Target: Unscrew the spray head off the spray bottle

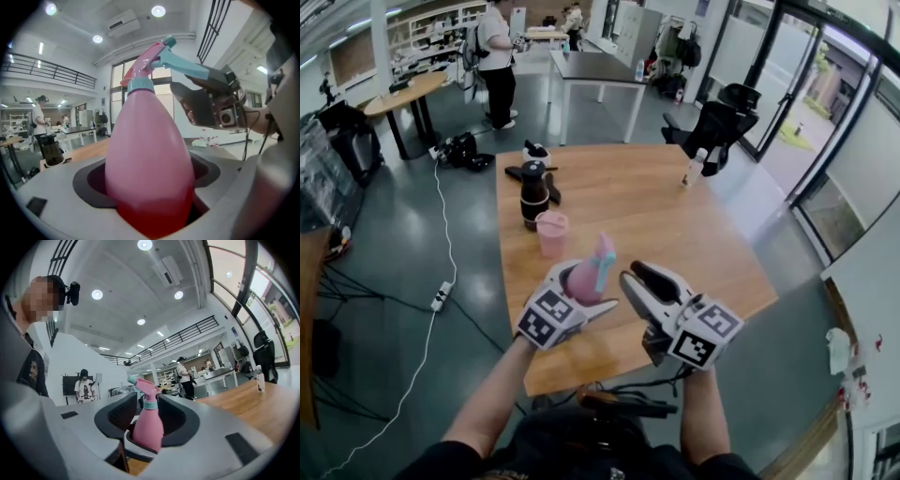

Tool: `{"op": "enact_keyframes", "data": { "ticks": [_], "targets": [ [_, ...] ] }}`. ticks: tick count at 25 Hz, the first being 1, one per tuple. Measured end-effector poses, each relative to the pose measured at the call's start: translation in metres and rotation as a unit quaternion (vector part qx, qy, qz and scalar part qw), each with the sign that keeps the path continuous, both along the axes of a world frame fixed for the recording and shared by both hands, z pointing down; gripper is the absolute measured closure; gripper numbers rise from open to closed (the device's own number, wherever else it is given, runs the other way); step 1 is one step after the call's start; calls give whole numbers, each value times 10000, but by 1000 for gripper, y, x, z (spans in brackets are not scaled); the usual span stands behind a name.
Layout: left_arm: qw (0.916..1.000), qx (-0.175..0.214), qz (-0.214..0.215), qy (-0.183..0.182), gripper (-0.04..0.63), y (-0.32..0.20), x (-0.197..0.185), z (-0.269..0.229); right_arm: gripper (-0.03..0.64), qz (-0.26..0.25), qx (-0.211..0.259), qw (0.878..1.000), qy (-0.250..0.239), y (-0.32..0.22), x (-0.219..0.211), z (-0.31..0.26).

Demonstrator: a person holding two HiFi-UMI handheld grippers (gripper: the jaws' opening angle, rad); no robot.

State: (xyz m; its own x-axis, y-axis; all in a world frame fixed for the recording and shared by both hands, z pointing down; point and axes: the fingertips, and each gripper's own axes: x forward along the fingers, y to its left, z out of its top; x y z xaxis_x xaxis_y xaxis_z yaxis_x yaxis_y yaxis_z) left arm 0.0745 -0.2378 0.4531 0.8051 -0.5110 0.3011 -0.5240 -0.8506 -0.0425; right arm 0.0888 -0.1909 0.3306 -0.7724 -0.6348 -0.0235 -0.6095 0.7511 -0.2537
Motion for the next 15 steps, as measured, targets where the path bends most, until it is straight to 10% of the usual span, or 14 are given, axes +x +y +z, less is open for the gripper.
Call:
{"op": "enact_keyframes", "data": {
  "ticks": [15],
  "targets": [
    [9999, 144, 43, -71, 152, 9, 7, 1, 387, -122, -214, 9995, 188, -7, -24, 8]
  ]
}}
